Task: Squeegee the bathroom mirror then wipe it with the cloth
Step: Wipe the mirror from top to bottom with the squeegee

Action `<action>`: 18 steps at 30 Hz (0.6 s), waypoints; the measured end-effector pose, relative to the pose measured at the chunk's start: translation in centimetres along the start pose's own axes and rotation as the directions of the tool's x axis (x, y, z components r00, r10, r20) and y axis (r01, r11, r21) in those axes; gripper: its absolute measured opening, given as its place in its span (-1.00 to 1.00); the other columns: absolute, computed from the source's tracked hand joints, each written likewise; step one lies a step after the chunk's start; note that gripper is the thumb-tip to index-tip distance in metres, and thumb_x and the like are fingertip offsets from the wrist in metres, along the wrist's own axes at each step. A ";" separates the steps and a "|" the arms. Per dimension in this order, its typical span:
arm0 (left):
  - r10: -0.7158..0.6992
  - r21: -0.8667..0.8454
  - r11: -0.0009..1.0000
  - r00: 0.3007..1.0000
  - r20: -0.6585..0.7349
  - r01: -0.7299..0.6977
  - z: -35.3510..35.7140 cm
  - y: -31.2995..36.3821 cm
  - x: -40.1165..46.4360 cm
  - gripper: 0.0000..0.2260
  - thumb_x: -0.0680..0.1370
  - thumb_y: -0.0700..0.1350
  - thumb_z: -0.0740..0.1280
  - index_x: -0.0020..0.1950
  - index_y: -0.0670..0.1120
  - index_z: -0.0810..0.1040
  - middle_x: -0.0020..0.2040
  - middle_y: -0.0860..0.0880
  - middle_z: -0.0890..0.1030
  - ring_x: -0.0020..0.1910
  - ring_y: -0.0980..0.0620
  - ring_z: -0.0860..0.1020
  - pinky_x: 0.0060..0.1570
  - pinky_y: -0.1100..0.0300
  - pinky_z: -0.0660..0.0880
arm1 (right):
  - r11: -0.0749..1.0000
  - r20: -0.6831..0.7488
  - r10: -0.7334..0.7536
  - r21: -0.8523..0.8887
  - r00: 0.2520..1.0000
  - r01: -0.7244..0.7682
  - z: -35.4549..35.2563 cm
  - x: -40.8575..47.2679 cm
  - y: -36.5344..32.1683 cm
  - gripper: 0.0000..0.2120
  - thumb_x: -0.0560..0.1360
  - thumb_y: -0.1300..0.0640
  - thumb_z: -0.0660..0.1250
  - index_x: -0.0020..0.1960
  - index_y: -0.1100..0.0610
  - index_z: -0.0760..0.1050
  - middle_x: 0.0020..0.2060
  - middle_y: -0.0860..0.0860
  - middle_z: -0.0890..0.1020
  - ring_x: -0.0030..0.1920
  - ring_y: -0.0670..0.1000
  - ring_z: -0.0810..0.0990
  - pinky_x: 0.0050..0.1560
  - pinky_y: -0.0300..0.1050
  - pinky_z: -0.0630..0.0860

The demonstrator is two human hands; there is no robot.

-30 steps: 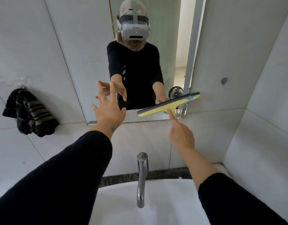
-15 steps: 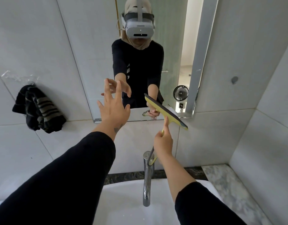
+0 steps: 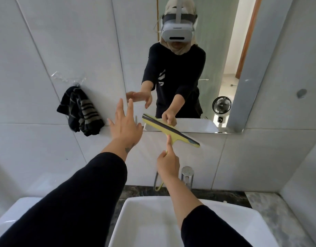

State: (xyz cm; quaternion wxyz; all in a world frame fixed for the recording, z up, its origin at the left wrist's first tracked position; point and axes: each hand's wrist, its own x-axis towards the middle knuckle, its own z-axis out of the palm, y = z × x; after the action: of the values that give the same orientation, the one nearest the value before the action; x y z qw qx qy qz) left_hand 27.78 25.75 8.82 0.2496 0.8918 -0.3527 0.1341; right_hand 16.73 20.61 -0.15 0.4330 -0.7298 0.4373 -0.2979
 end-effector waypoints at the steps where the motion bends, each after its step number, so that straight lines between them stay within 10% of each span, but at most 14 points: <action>1: -0.013 0.008 1.000 1.000 0.006 0.013 -0.1 -0.7 -0.3 -0.30 0.57 -0.04 0.23 0.55 0.03 -0.16 0.57 -0.05 -0.21 0.54 -0.11 0.00 0.46 -0.24 -0.05 | 1.000 0.017 -0.003 -0.020 1.000 0.003 0.6 -0.2 -0.3 -0.43 0.64 0.17 0.02 0.53 -0.24 -0.07 -0.25 0.06 0.56 -0.21 0.06 0.56 -0.10 0.02 0.55; 18: -0.099 0.007 0.995 0.986 0.132 0.099 -1.6 -5.5 -3.9 -0.36 0.59 -0.05 0.21 0.55 0.04 -0.11 0.56 -0.08 -0.21 0.54 -0.07 -0.13 0.47 -0.21 -0.06 | 0.691 0.336 0.072 -0.695 0.939 0.196 -1.1 -3.0 -1.6 -0.17 0.55 0.25 0.17 0.53 0.05 -0.38 -0.22 0.03 0.52 -0.28 0.01 0.49 -0.25 -0.11 0.43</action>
State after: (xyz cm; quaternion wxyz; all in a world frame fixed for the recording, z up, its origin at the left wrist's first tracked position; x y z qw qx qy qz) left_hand 28.72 32.25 6.67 0.2317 0.9152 -0.3238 0.0623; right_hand 15.12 23.23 1.57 0.1703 -0.8947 0.4127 0.0121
